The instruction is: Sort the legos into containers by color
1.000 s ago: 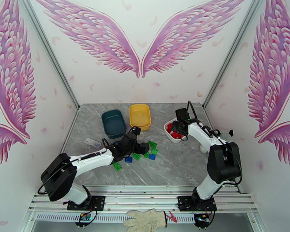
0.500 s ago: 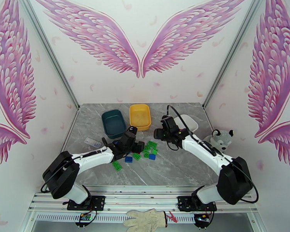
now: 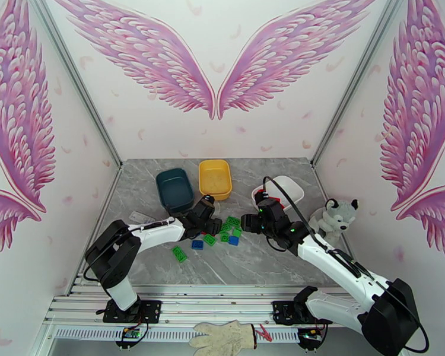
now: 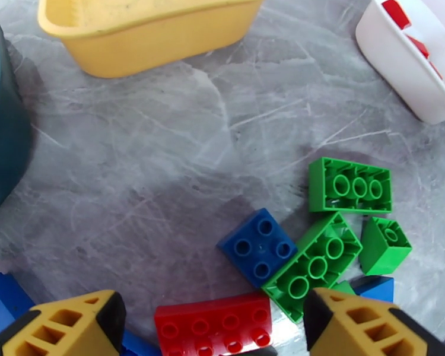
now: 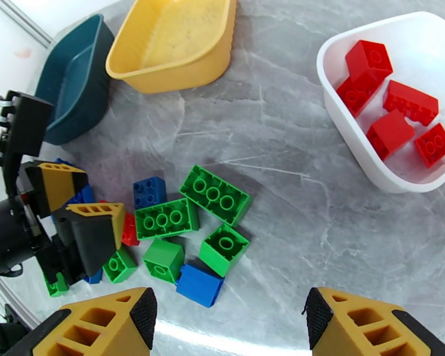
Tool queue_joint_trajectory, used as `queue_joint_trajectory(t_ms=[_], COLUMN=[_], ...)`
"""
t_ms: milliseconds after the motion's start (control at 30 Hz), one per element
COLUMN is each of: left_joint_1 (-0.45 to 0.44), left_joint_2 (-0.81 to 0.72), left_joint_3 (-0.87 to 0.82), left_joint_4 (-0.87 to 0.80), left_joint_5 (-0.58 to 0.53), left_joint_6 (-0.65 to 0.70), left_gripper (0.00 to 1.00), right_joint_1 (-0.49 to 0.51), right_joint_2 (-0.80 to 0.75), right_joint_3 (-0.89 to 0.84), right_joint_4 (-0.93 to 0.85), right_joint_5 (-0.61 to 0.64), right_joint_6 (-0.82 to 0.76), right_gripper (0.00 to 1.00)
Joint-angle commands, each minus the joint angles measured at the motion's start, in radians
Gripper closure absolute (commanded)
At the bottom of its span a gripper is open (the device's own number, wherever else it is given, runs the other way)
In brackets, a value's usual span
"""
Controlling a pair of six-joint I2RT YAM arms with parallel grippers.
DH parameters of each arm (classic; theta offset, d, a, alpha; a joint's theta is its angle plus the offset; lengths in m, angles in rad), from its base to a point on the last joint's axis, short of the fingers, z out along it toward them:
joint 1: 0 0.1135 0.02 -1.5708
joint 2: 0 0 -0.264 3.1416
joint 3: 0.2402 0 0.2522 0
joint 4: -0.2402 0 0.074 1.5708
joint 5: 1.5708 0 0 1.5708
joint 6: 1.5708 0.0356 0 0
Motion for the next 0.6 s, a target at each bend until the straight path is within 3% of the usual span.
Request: queue_joint_trajectory(t_ms=[0, 133, 267, 567], left_joint_1=[0.004, 0.011, 0.035, 0.040], left_joint_2=[0.031, 0.000, -0.053, 0.041], left_joint_3=[0.066, 0.079, 0.066, 0.113], left_joint_4=[-0.104, -0.169, -0.192, -0.217], left_joint_5=[-0.005, -0.005, 0.078, 0.148], left_joint_6=[0.045, 0.077, 0.101, 0.121], left_gripper=[0.17, 0.17, 0.18, 0.14], right_joint_1=[0.002, 0.002, 0.002, 0.002], right_joint_2=[0.002, -0.004, 0.003, 0.022], right_joint_3=[-0.002, -0.005, -0.007, -0.016], right_joint_4=[0.016, 0.016, 0.017, 0.055], right_joint_5=[-0.019, -0.006, 0.003, -0.064], right_joint_6=[-0.015, -0.016, -0.017, -0.026], right_gripper=[0.29, 0.29, 0.30, 0.29])
